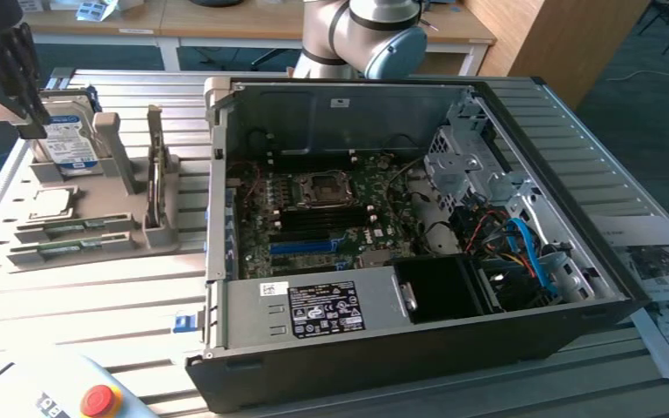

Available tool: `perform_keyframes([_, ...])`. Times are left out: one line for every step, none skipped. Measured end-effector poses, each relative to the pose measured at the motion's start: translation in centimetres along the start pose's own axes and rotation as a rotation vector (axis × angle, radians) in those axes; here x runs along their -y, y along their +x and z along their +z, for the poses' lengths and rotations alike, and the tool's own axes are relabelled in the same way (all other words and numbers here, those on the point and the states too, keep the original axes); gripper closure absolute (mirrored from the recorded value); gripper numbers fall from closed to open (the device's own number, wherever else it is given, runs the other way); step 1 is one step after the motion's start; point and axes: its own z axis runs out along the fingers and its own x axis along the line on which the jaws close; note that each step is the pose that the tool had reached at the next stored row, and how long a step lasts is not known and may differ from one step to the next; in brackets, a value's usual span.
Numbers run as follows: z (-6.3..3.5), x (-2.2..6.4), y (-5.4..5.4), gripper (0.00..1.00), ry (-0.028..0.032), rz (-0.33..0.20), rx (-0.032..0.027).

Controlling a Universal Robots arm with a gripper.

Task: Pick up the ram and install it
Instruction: 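Pick up the ram and move it above insertion slot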

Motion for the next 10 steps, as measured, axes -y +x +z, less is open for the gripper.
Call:
perform_keyframes([0.00, 0.00, 0.0, 0.69, 0.0000, 0.000, 0.0000])
perform_keyframes([0.00, 0.00, 0.0, 0.69, 0.0000, 0.000, 0.0000])
perform_keyframes([0.05, 0.00, 0.0, 0.69, 0.0002, 0.000, 0.0001])
perform_keyframes([0.13, 0.00, 0.0, 0.69, 0.0006, 0.000, 0.0003])
perform_keyframes([0.24, 0.00, 0.0, 0.69, 0.0005, 0.000, 0.0007])
perform_keyframes([0.36, 0.00, 0.0, 0.69, 0.0005, 0.000, 0.0009])
perform_keyframes([0.50, 0.00, 0.0, 0.69, 0.0005, 0.000, 0.0010])
perform_keyframes([0.67, 0.00, 0.0, 0.69, 0.0006, 0.000, 0.0012])
perform_keyframes([0.84, 0.01, 0.0, 0.69, 0.0006, 0.000, 0.0013])
perform_keyframes([1.02, 0.01, 0.0, 0.69, 0.0006, 0.000, 0.0017])
